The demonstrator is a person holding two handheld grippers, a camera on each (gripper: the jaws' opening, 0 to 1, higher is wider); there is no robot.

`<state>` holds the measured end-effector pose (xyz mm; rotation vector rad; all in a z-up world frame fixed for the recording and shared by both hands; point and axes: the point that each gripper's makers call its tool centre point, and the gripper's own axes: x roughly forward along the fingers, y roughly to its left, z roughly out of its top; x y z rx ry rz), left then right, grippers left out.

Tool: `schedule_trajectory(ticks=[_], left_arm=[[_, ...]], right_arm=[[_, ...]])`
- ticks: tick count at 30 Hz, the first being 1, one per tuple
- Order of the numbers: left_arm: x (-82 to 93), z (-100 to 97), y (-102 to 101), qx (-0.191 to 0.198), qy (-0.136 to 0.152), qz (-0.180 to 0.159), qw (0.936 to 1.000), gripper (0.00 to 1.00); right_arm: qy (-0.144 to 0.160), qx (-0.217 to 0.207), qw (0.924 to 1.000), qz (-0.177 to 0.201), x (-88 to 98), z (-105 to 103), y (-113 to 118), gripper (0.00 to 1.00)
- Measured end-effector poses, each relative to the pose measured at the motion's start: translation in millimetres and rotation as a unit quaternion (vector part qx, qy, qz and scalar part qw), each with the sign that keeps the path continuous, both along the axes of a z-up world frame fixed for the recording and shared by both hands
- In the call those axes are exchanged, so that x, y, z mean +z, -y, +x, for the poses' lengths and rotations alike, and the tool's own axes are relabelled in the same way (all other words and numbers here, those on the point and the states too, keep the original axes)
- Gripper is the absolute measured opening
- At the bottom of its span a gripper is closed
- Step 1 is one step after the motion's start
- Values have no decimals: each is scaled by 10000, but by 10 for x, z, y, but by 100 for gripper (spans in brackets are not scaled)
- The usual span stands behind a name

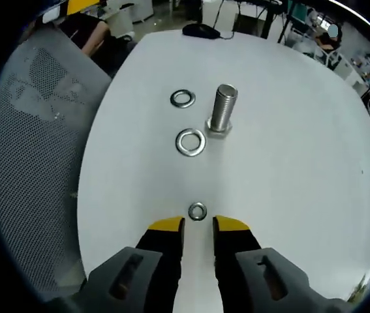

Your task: Place the washer onto the threaded stud by aligning its center hole with the stud, sliding it down to the base, and recovering from edge contact or off-axis alignment until the washer reaches the visible bottom stop.

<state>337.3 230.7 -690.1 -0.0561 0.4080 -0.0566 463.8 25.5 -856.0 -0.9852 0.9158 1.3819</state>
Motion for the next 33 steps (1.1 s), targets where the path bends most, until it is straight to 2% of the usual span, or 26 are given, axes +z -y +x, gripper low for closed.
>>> schedule_trajectory(ticks=[16,33], left_arm=[[6,-1,-6,22,20,-24,10000,14],[4,2,-8,27,9,-24,10000,14]], right_arm=[[-81,-55,9999,-137,-121,-7,-29,19],[-34,91,9996,-273,-105,-4,7,14]])
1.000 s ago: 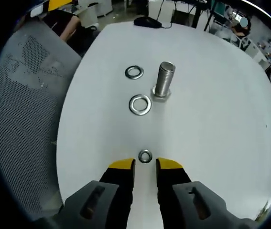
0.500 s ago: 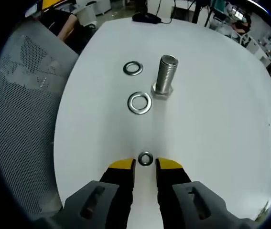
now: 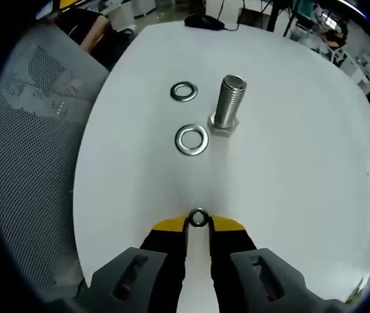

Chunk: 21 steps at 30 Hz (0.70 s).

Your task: Place the washer onto the threaded stud by aligning its center hole with the stud, sliding it down to the base, and recovering from edge contact or off-axis alignment until the washer reaches the visible bottom stop.

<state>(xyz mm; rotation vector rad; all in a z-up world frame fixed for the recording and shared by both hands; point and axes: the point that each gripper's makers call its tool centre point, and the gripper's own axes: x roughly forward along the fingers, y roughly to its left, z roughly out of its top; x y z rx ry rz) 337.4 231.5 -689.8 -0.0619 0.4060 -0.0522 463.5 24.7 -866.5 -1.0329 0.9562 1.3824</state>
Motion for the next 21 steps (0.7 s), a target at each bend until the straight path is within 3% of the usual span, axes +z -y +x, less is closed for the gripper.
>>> schedule_trajectory(ticks=[12,21], left_arm=[[-11,2,5,-28,-31,24,10000,14],[-16,0,12,-44,-46,32,10000,14]], right_arm=[[-15,208,9998,44,249,-74,146,14],[167,392,9991,4,459,-36,310,14]])
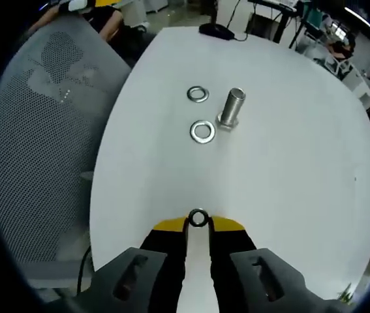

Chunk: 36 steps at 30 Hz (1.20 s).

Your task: Place the washer onto the threaded stud by aligning its center hole with the stud, sliding it down to the base, and recovering from edge contact or off-axis alignment until the washer reaches the visible bottom stop.

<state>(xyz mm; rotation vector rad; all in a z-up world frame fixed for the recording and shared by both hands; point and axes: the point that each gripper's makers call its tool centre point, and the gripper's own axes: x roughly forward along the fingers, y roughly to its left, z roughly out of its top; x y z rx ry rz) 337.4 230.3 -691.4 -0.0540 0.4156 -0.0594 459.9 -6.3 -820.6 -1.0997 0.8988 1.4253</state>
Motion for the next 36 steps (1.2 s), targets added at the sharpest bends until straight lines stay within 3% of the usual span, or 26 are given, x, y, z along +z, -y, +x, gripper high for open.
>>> schedule_trajectory(ticks=[15,23,36], left_arm=[[-11,-4,-5,10,-33,7,10000,13],[-8,-2,-9,22,-25,-5,10000,12],[-9,-6,-8,27,-38,-10,10000,12]], right_arm=[[287,-63,9996,34,369,224,220,14],[299,-203,9993,-67,317,329,360,14],[214,-330,9992,-97,129,380,355,13]])
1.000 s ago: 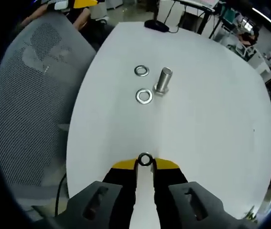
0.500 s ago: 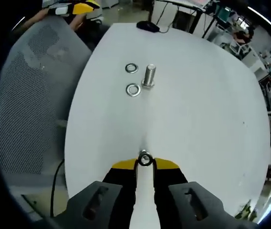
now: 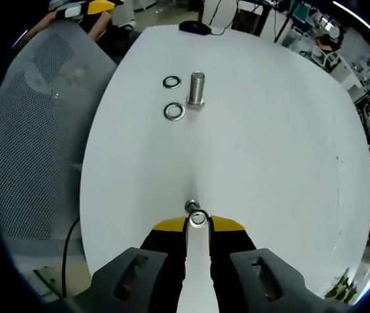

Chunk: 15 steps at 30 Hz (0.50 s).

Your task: Place the washer onto the threaded stud by aligning its center hole with the stud, sliding it down to the base, and recovering from edge contact or off-axis alignment until the washer reaches the visible bottom stop.

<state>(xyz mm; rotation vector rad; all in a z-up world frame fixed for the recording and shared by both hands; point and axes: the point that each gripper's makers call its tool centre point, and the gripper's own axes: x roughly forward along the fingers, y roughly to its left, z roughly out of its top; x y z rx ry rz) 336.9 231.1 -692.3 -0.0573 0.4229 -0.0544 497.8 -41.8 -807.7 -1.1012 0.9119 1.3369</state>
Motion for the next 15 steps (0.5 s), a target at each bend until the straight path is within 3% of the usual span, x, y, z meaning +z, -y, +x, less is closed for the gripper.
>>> schedule_trajectory(ticks=[10,15], left_arm=[[-1,1,-4,11,-2,-8,10000,12],[-2,0,-3,7,-5,-8,10000,12]], right_arm=[[-87,-22,9999,134,29,-15,-60,13],[-119,60,9999,18,-26,-20,-61,13]])
